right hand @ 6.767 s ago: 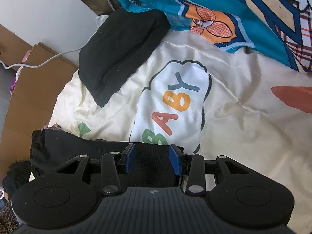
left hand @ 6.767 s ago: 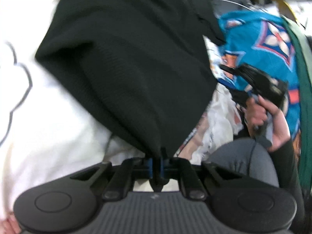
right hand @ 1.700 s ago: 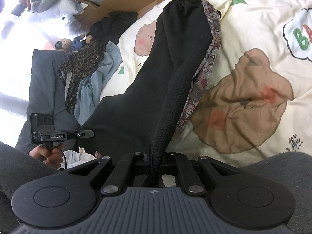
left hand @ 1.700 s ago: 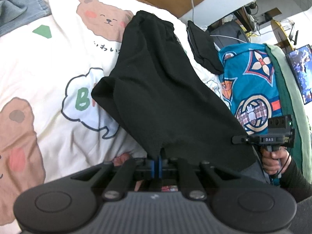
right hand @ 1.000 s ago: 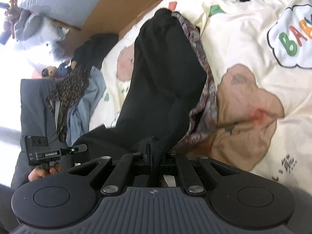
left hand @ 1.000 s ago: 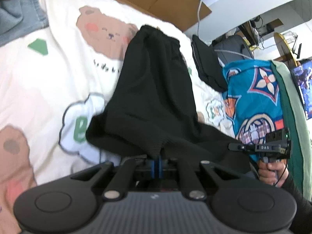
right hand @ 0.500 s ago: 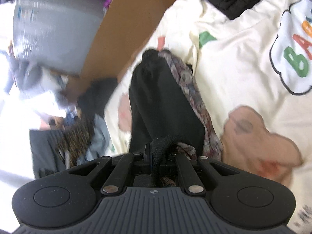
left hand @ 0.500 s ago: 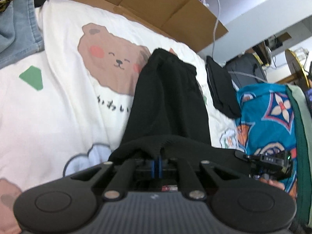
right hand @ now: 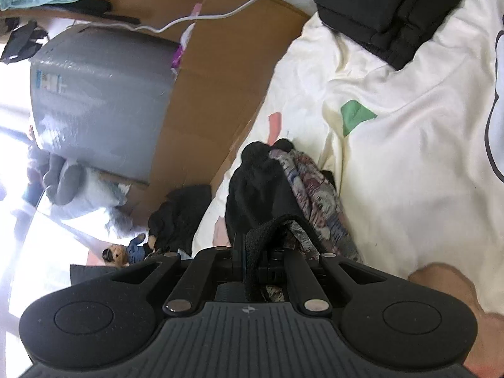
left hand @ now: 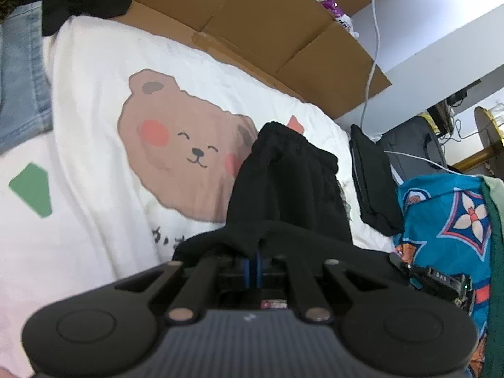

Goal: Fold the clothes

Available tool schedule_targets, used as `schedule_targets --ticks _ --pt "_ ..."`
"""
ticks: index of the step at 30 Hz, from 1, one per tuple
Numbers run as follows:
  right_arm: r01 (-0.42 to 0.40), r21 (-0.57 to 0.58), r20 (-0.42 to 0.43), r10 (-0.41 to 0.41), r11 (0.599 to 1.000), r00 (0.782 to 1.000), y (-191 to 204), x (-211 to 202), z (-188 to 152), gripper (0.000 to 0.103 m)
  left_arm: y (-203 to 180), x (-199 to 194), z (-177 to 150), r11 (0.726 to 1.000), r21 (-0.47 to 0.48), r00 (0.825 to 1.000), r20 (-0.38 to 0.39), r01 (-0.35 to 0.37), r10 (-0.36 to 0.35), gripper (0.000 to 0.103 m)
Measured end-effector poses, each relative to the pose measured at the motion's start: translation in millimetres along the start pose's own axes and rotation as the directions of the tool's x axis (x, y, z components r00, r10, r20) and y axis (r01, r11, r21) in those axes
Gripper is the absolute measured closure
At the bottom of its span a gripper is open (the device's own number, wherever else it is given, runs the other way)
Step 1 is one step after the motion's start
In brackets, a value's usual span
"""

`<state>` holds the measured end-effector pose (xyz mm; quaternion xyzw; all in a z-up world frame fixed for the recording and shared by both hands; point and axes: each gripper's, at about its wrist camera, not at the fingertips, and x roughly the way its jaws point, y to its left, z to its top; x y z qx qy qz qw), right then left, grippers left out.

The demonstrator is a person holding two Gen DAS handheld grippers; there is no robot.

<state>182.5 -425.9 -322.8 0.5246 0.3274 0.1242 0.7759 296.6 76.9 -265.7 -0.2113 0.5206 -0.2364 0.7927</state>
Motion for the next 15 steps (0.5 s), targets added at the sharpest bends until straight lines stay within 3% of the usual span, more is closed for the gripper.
schedule_targets --ticks 8,15 --pt "-0.001 0.011 0.016 0.001 1.000 1.000 -7 22 13 0.100 3 13 22 0.999 0.031 0.999 -0.010 -0.033 0.033 0.099" --pt "0.014 0.021 0.026 -0.014 1.000 1.000 -15 37 19 0.100 8 35 41 0.995 0.071 0.995 -0.067 -0.071 0.076 0.099"
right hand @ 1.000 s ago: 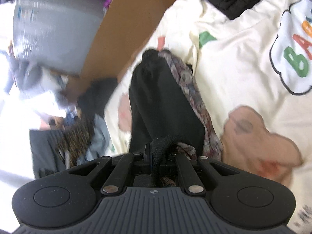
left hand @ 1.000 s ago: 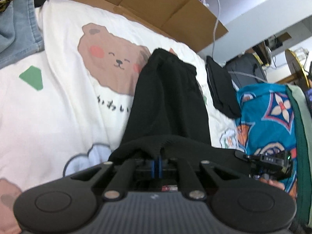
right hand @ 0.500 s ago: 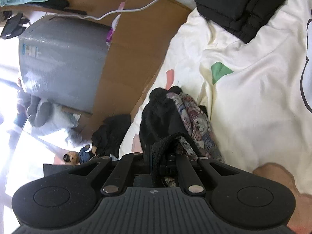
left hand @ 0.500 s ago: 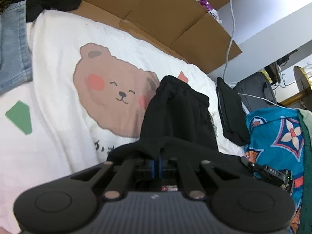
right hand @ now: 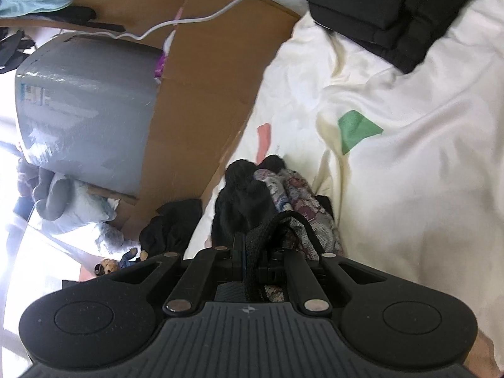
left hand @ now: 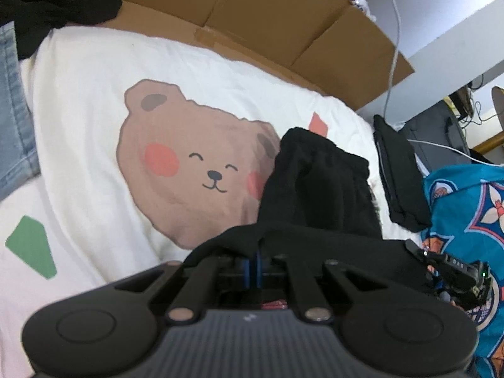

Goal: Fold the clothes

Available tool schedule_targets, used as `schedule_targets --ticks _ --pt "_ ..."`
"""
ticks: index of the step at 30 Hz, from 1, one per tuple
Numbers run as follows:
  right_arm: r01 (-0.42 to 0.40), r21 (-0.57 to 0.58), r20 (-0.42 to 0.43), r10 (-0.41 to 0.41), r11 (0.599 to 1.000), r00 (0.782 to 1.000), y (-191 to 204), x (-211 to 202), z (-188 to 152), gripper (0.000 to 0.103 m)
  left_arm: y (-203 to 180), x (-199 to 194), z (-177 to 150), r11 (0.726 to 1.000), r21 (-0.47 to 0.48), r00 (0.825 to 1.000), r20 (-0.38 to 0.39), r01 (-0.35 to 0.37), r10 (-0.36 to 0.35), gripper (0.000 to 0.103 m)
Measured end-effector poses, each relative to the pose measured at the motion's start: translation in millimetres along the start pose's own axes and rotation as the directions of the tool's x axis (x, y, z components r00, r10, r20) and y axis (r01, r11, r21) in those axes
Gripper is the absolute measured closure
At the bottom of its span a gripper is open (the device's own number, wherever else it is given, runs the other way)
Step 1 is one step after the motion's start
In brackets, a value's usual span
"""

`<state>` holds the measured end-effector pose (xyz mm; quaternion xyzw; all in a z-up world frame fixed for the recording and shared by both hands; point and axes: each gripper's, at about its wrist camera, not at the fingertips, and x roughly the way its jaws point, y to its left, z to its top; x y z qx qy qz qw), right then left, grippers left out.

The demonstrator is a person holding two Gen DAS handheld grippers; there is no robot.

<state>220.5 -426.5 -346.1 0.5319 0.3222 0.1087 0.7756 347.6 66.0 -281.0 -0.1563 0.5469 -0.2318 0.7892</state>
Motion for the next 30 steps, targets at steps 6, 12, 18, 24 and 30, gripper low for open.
schedule_targets --ticks 6,12,18,24,30 --pt "0.023 -0.025 -0.006 -0.023 0.999 1.000 2 4 1 0.100 -2 17 7 0.999 0.035 0.998 -0.040 -0.037 0.038 0.098" --pt "0.056 -0.026 -0.021 -0.057 0.998 0.998 0 6 1 0.097 8 25 -2 1.000 0.007 1.000 -0.010 -0.017 0.018 0.098" --pt "0.075 -0.032 -0.036 -0.076 0.997 0.996 3 3 -2 0.095 15 16 -8 0.999 -0.036 0.999 0.023 0.034 -0.033 0.098" --pt "0.105 -0.075 -0.043 -0.108 0.992 0.993 11 -5 -9 0.075 19 19 -10 0.997 -0.053 0.998 0.029 0.057 -0.056 0.097" --pt "0.104 -0.125 -0.060 -0.112 0.987 0.992 15 -4 -13 0.085 15 21 -12 0.998 -0.017 0.998 0.038 0.053 -0.053 0.097"
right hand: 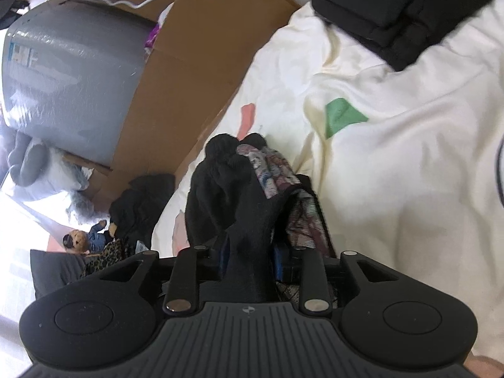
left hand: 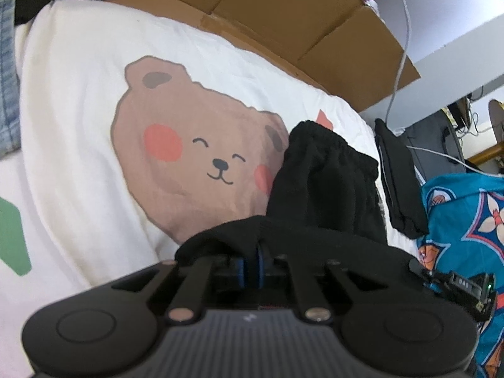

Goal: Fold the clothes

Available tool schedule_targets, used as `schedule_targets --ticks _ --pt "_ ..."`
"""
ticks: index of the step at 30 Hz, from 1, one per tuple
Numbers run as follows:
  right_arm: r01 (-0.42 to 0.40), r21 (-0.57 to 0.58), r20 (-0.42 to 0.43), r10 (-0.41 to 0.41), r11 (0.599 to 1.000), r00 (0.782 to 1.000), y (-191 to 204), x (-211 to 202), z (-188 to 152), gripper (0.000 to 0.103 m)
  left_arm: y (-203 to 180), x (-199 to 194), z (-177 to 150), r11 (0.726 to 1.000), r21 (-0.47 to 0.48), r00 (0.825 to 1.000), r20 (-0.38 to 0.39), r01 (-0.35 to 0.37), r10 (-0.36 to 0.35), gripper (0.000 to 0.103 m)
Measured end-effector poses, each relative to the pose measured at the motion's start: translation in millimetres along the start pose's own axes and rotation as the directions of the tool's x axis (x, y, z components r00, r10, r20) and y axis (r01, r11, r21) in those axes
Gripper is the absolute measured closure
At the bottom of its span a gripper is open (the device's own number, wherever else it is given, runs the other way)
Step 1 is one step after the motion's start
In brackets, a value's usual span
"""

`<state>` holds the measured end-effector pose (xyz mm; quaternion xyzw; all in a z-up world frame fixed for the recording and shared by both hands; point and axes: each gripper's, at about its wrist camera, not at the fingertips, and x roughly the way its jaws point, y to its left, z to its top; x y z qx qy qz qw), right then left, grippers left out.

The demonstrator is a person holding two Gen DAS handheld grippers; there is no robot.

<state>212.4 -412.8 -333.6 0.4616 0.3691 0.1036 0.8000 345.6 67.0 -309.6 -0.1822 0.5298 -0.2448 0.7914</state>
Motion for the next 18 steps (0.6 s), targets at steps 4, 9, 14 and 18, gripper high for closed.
schedule_targets --ticks 4,9,14,18 --pt "-0.027 -0.046 0.050 0.029 0.999 0.998 9 -3 2 0.099 -3 -10 4 1.000 0.020 0.999 0.040 0.010 -0.011 0.098" --pt "-0.062 -0.066 0.120 0.069 0.996 0.990 16 -12 9 0.099 -7 -14 12 0.999 0.031 0.997 0.069 0.019 -0.022 0.098" --pt "-0.063 -0.068 0.135 0.072 0.996 0.988 16 -6 15 0.099 -8 -12 20 0.999 0.034 0.997 0.081 0.014 -0.017 0.098" --pt "-0.080 -0.073 0.149 0.090 0.994 0.985 16 -3 18 0.099 -6 -10 25 1.000 0.025 0.996 0.091 0.018 -0.020 0.098"
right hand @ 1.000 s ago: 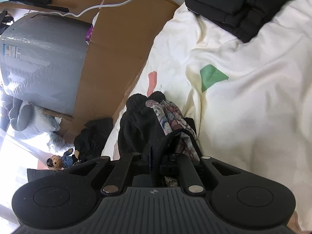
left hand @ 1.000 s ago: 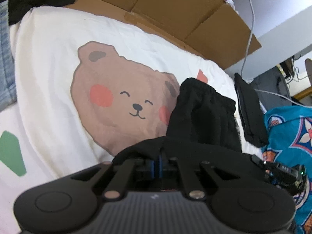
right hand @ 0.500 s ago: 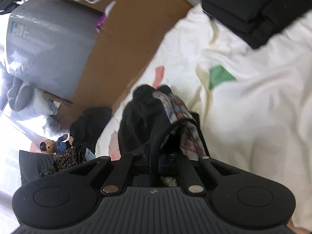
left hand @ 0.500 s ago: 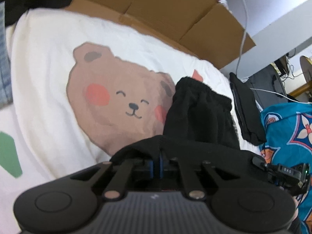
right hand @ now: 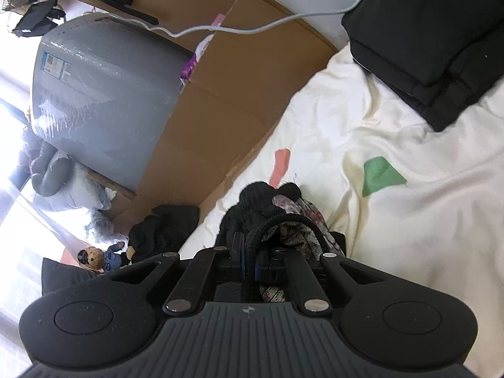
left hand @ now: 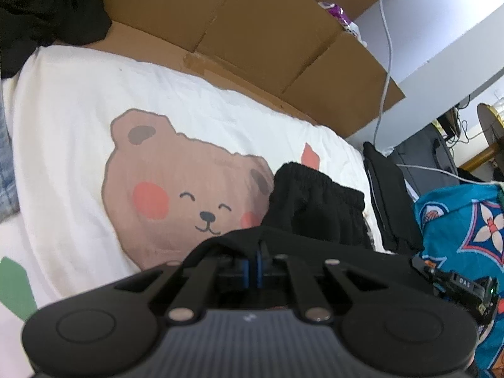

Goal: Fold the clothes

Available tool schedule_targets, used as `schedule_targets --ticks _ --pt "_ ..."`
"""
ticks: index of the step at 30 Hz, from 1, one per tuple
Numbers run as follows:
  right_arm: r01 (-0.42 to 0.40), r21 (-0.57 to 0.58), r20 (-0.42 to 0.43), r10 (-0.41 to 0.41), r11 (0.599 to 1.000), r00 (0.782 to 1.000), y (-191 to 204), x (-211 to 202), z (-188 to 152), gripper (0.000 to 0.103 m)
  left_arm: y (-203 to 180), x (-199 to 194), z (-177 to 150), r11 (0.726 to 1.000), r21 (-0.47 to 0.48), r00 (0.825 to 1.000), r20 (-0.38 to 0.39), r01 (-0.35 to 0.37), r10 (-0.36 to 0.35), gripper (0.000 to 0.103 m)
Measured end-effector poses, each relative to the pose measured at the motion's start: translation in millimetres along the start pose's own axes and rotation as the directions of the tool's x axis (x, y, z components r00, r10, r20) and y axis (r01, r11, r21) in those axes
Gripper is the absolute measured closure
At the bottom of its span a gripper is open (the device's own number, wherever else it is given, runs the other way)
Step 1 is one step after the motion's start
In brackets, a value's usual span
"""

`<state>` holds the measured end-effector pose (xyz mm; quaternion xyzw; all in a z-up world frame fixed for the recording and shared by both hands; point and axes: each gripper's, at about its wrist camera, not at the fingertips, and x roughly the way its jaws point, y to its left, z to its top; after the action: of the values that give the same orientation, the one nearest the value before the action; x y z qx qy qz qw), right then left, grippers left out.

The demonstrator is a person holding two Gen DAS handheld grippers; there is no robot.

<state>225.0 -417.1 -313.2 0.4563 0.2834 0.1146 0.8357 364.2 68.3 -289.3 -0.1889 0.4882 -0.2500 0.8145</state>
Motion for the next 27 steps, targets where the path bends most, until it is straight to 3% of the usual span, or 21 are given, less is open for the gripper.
schedule_targets --ticks 7,10,12,13,14,25,27 --pt "0.033 0.036 -0.028 -0.032 0.999 0.999 -7 7 1 0.096 6 14 3 0.999 -0.049 0.999 -0.049 -0.009 0.007 0.096" --pt "0.044 0.072 -0.061 -0.040 0.996 0.997 -13 7 0 0.094 8 12 0 0.998 -0.062 0.999 -0.053 -0.007 0.004 0.078" --pt "0.041 0.072 -0.065 -0.037 0.997 0.997 -13 5 0 0.085 9 10 -4 0.998 -0.067 0.998 -0.055 -0.003 0.000 0.071" --pt "0.040 0.077 -0.061 -0.036 0.996 0.998 -12 4 1 0.071 10 8 -6 0.998 -0.069 0.998 -0.057 0.000 -0.004 0.070" --pt "0.039 0.081 -0.056 -0.034 0.996 0.998 -12 2 0 0.063 10 6 -8 0.997 -0.071 0.998 -0.060 0.004 -0.008 0.067" --pt "0.023 0.083 -0.122 -0.013 0.996 0.992 -6 -3 -11 0.062 12 2 -27 0.996 -0.090 0.996 -0.084 0.022 -0.029 0.063" --pt "0.037 0.071 -0.156 -0.025 0.997 0.987 -5 1 -14 0.062 10 5 -27 0.997 -0.080 0.995 -0.095 0.017 -0.024 0.056"
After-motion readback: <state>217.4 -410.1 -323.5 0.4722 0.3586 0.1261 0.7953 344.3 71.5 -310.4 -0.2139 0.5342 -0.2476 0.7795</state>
